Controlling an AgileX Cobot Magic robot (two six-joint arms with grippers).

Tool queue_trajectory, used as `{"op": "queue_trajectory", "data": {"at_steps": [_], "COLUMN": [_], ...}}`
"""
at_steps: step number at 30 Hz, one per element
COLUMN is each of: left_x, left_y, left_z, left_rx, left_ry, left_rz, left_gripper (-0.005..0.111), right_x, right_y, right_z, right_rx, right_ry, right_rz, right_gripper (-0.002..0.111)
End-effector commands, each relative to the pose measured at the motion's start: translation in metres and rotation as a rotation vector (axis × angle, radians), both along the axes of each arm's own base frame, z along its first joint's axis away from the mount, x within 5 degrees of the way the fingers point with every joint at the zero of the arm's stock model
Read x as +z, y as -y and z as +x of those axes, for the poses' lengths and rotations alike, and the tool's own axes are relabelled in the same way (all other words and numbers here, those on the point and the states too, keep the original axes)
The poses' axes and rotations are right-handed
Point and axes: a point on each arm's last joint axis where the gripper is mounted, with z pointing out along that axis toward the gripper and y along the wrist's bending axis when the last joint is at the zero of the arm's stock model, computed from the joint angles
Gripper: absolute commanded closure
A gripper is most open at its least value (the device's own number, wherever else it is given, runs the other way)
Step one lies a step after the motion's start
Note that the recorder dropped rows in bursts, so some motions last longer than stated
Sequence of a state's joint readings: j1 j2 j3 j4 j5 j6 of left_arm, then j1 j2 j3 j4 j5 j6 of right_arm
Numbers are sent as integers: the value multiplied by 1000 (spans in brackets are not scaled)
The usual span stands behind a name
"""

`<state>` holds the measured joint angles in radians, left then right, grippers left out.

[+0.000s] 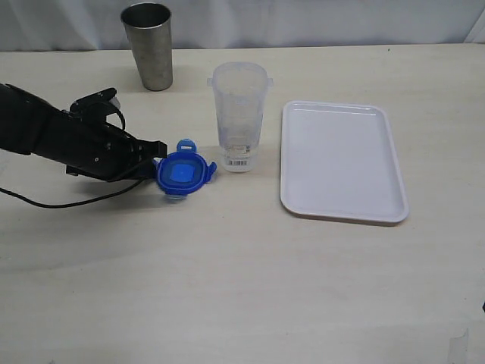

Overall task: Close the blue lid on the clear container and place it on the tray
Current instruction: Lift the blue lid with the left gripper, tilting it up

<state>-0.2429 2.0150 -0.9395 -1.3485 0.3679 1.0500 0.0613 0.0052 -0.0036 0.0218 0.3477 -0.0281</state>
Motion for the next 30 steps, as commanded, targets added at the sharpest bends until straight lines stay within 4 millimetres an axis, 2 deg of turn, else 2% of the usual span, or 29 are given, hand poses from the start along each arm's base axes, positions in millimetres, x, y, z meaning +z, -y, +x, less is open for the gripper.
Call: {"op": "queue_trajectory", "data": {"at_steps": [1,7,9,11,17,21,30], "left_x": [-3,3,7,12,24,35,73], "left_y": [1,1,1,1,0,1,-2], "left_z": [0,1,1,1,1,1,-2], "left_rx": [-1,-6,-12,-28,-60,-63,-92], "left_ry": [-6,14,25,46,86,116,238], "left_rz": [6,4,5,10,21,15,31], "left_gripper": [95,95,98,106,107,107,107], "right_x": [-1,-1,-1,-1,-1,-1,-1], "right_y": [1,1,1,1,1,1,1], "right_z": [0,0,0,0,0,0,0], "right_rx": [-5,-5,-5,-5,-5,-5,-5], "right_ry": [5,5,5,5,5,5,5], "right_rz": [-13,-13,-13,-13,-13,-13,-13], "right_gripper": [104,104,104,104,104,104,104]}}
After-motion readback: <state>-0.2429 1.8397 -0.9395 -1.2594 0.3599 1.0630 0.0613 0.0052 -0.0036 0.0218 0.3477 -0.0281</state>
